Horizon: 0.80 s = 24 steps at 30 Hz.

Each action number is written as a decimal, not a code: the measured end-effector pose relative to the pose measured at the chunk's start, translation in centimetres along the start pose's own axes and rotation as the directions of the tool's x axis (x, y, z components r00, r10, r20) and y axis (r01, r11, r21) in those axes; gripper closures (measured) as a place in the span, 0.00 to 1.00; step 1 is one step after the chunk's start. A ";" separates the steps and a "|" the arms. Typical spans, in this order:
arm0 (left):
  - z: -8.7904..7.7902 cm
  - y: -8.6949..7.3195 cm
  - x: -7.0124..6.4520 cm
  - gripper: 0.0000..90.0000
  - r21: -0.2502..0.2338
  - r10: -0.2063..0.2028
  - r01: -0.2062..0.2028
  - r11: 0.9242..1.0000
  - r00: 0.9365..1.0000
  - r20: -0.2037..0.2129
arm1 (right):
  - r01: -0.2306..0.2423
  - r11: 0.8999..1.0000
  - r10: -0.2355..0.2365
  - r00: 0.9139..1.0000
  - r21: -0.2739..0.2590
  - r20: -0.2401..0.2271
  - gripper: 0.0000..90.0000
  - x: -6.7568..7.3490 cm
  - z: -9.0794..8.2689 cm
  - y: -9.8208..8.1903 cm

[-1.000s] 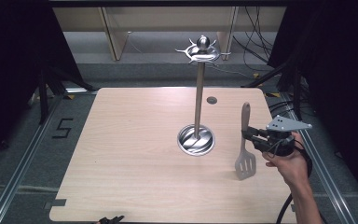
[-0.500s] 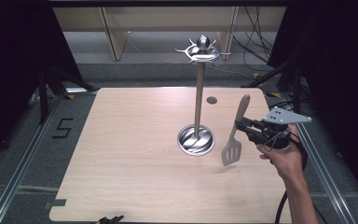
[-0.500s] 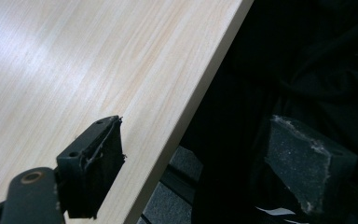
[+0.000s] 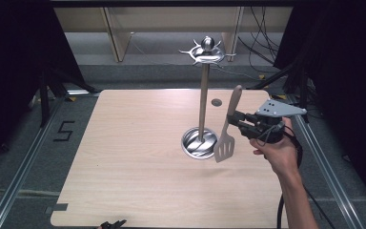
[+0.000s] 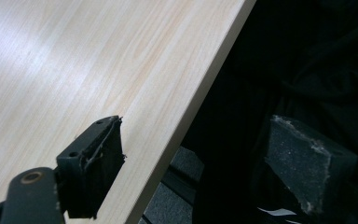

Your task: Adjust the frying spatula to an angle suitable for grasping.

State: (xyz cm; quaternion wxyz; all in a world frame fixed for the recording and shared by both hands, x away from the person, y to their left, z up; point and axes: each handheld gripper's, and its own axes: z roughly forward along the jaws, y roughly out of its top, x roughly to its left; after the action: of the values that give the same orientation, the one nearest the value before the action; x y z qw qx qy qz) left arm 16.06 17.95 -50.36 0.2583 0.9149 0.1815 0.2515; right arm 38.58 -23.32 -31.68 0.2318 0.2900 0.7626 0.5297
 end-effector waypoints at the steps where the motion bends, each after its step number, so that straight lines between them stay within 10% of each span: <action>1: 0.1 0.0 0.0 0.20 -0.007 0.001 -0.001 1.000 1.000 0.007 | 0.015 1.000 -0.015 1.000 -0.009 0.006 0.84 0.0 0.1 0.2; 24: 0.2 0.0 -0.1 0.20 -0.015 -0.006 0.006 1.000 1.000 -0.028 | 0.013 1.000 -0.012 1.000 0.008 -0.018 0.84 0.2 1.7 4.3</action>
State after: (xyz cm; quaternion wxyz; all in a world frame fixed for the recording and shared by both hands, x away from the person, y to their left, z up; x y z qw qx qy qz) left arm 16.10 17.85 -50.57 0.2632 0.9089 0.1860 0.2646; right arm 40.36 -20.85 -28.17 0.2272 0.2815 0.7686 0.5277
